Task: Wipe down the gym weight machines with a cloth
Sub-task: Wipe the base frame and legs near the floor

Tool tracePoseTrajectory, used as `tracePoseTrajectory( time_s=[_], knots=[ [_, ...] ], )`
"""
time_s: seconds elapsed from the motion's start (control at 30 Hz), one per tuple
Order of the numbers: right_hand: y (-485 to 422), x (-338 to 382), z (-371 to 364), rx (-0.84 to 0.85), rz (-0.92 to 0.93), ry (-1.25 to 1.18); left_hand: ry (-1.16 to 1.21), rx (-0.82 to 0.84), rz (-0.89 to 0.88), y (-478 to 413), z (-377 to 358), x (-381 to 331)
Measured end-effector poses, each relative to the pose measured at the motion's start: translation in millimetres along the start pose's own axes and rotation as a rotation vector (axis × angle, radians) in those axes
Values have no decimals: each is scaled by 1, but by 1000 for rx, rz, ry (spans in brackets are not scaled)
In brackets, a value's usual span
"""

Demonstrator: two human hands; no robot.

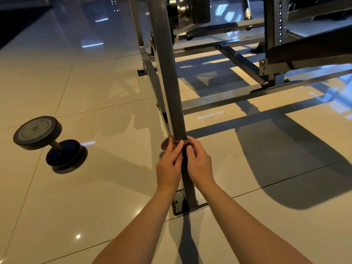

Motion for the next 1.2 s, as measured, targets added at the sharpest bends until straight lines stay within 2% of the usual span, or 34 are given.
tracePoseTrajectory(
  time_s=[0.17,0.33,0.47,0.63,0.77,1.0,1.1,1.2],
  knots=[
    [6,-8,2,-9,-29,13,161,39,204,34,-10,18],
    [3,-16,8,-8,-9,57,250,-88,150,-13,9,-12],
    [9,-17,5,-2,-3,83,248,-93,120,-11,6,-10],
    [21,-22,1,15,-58,66,240,-29,286,41,-16,30],
    [25,-30,4,20,-70,75,290,-65,387,55,-19,32],
    [18,-36,5,-15,-71,52,270,-129,227,2,2,-3],
    [14,-44,11,-5,-96,33,287,-88,245,19,-5,9],
    [10,-55,13,28,-134,45,293,-63,337,52,-18,32]
  ],
)
Point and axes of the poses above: each hand's wrist, its own y-axis away from the middle knuckle, its own z-axis out of the back of the hand, x = y × z, the point moved 8 cm from there along -y, towards the middle knuckle, and after that the axes turned 7 degrees about -z, right-handed, at the moved point
